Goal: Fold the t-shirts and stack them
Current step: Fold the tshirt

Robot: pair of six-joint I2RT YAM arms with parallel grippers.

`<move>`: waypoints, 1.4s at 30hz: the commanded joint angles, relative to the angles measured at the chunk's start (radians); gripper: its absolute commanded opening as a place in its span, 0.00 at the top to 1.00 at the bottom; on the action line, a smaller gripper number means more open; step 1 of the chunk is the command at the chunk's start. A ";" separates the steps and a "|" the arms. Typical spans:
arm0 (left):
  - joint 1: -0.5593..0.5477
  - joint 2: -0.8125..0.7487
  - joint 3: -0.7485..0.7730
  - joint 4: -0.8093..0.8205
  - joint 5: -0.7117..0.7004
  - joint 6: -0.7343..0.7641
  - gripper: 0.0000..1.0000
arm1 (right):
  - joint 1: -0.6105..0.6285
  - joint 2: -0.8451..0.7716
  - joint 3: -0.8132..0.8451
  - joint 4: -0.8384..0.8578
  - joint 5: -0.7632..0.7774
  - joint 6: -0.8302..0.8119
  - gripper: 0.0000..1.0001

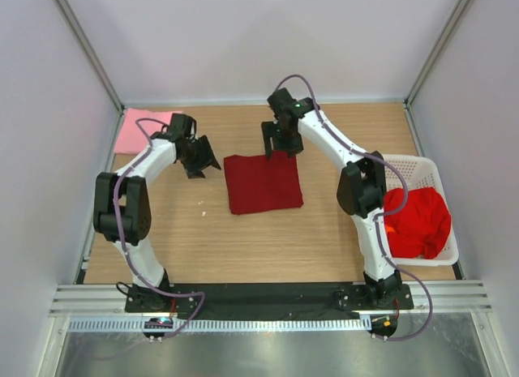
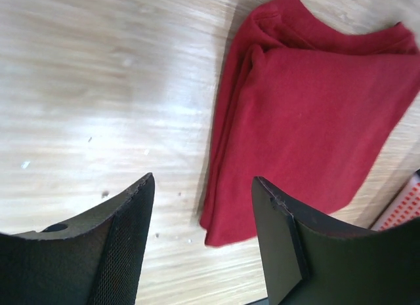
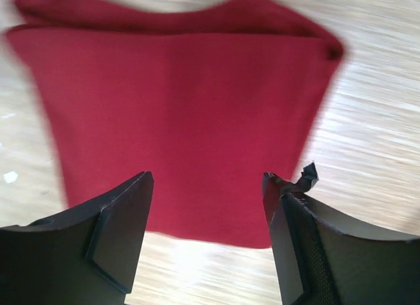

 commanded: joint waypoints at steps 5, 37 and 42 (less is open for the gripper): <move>0.026 -0.186 -0.115 0.009 0.032 -0.094 0.39 | 0.160 -0.028 0.093 -0.018 0.022 -0.011 0.22; 0.368 -0.697 -0.474 -0.020 0.083 -0.250 0.43 | 0.690 -0.414 -0.958 0.906 0.379 -0.958 0.01; 0.370 -0.772 -0.520 -0.036 0.049 -0.283 0.43 | 0.688 -0.358 -0.970 0.965 0.416 -0.996 0.06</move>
